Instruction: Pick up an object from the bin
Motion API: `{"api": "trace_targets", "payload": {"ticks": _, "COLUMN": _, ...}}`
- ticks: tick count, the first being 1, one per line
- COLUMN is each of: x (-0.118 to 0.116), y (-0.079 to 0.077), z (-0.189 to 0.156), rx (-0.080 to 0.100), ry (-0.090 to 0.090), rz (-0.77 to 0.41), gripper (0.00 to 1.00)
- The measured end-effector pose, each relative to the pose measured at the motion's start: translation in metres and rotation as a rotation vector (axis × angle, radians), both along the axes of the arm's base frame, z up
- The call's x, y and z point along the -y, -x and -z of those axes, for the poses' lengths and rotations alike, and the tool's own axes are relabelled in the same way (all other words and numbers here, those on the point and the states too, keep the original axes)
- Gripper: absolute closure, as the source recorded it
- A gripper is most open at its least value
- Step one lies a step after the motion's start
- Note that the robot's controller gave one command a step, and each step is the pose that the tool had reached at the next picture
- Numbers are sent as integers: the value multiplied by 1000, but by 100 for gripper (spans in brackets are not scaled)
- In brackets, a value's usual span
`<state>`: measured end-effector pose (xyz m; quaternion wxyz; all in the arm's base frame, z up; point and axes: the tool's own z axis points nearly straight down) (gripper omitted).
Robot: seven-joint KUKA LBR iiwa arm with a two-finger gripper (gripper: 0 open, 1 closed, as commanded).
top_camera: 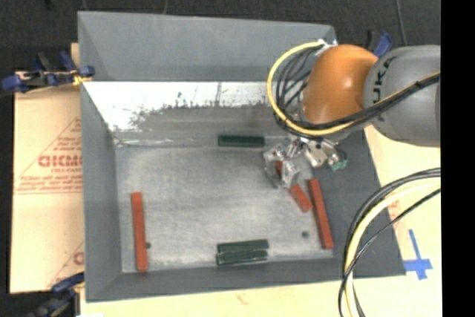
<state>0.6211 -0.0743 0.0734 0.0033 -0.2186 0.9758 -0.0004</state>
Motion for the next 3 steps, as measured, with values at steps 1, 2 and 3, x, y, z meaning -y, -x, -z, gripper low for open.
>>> {"api": "trace_targets", "payload": {"ticks": 1, "x": 0, "y": 0, "z": 0, "rx": 0, "ry": -1, "rz": 1, "gripper": 0}}
{"api": "trace_targets", "payload": {"ticks": 2, "x": 39, "y": -36, "z": 0, "rx": -1, "ry": -3, "rz": 174, "gripper": 0}}
{"api": "trace_targets", "payload": {"ticks": 3, "x": -17, "y": -36, "z": -29, "rx": 3, "ry": -2, "rz": 122, "gripper": 0}}
